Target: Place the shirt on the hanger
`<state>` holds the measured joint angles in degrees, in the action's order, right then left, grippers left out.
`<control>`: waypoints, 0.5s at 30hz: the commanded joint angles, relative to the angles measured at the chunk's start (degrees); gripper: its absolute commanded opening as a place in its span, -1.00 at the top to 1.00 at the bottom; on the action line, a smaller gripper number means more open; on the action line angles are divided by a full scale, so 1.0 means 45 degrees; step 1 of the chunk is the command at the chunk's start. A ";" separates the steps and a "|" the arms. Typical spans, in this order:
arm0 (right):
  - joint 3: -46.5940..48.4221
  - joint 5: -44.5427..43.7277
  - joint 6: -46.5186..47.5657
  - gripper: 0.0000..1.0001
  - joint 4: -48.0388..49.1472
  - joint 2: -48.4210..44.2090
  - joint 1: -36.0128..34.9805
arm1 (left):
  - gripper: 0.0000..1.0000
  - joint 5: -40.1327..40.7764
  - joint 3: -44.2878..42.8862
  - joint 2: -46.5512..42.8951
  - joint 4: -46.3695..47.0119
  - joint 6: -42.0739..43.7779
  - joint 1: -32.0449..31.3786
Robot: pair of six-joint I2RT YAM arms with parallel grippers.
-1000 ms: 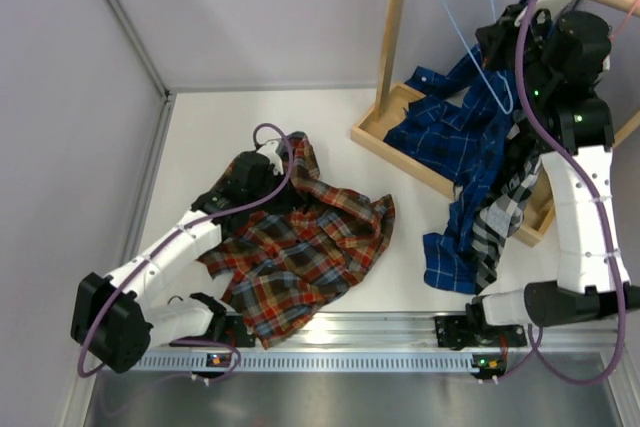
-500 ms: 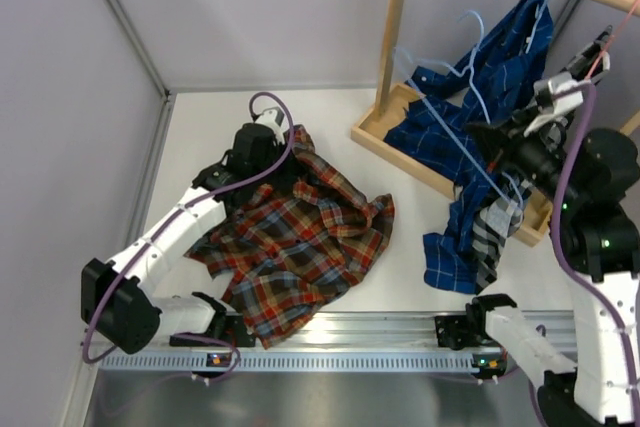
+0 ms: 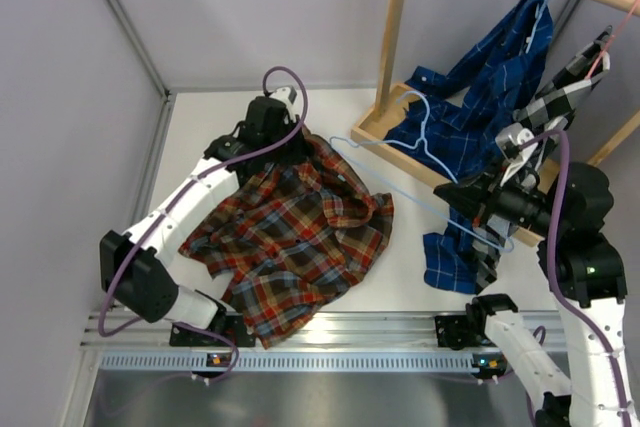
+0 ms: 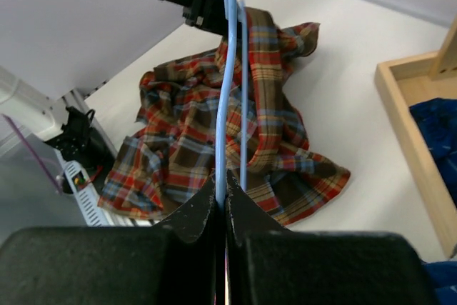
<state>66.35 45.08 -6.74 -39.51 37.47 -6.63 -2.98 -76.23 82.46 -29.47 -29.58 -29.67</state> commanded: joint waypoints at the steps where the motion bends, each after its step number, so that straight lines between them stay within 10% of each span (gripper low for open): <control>1: -0.0270 0.1095 -0.0376 1.00 0.0418 -0.0281 0.0048 | 1.00 -0.0623 -0.0853 0.0250 -0.0403 0.0110 0.0031; 15: -0.1131 0.1349 -0.0669 1.00 0.1025 0.0032 -0.0088 | 1.00 -0.1388 -0.1361 0.1304 -0.0403 -0.0047 0.0031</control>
<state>60.31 49.12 -9.28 -38.57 38.30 -6.74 -8.36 -79.31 87.24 -31.64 -29.91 -29.67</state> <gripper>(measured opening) 0.002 0.039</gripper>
